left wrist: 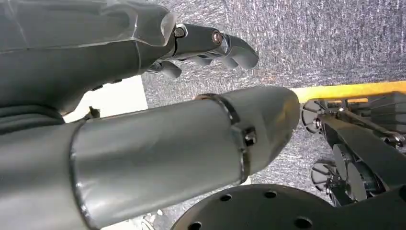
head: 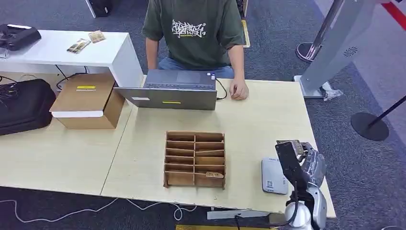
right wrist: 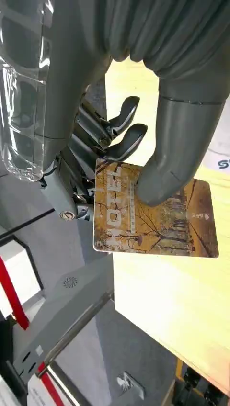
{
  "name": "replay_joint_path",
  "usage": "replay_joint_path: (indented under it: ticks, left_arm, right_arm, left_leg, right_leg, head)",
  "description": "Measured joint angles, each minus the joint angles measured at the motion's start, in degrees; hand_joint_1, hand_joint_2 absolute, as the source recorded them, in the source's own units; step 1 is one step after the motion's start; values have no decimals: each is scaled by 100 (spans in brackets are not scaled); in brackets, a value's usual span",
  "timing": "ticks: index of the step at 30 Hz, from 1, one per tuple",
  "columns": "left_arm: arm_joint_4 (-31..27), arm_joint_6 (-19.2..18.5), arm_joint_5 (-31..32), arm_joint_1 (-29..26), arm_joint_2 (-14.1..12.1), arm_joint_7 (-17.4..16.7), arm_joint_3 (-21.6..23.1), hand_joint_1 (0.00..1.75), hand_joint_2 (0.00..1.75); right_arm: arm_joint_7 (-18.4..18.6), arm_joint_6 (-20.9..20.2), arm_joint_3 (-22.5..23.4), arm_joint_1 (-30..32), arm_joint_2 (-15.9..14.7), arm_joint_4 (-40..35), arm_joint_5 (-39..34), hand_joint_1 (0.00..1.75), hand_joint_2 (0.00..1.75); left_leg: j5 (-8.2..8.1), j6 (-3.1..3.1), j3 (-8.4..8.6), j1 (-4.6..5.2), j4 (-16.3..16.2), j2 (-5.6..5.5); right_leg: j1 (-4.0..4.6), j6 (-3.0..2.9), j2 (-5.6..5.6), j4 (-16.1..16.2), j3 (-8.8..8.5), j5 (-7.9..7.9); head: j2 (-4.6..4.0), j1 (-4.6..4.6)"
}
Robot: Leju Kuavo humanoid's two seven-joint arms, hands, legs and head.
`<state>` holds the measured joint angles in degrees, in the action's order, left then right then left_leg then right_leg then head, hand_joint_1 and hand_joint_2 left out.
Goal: Pass the card to the sensor for recognition and then transmit it.
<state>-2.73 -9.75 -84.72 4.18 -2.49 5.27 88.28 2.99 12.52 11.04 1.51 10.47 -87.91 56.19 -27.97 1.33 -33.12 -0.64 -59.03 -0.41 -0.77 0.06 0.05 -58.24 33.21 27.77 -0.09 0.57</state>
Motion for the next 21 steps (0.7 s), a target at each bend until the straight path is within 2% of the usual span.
replay_joint_path:
  ticks: [21]
  left_arm:
    - [7, -9, -135, -6, 59, 0, 0, 0, 0]
  right_arm:
    - [111, -210, 210, 441, 275, -155, 4, 175, 175]
  left_leg:
    - [0, 0, -1, 0, 0, 1]
  right_leg:
    - [0, 0, 1, 0, 0, 1]
  head:
    - [0, 0]
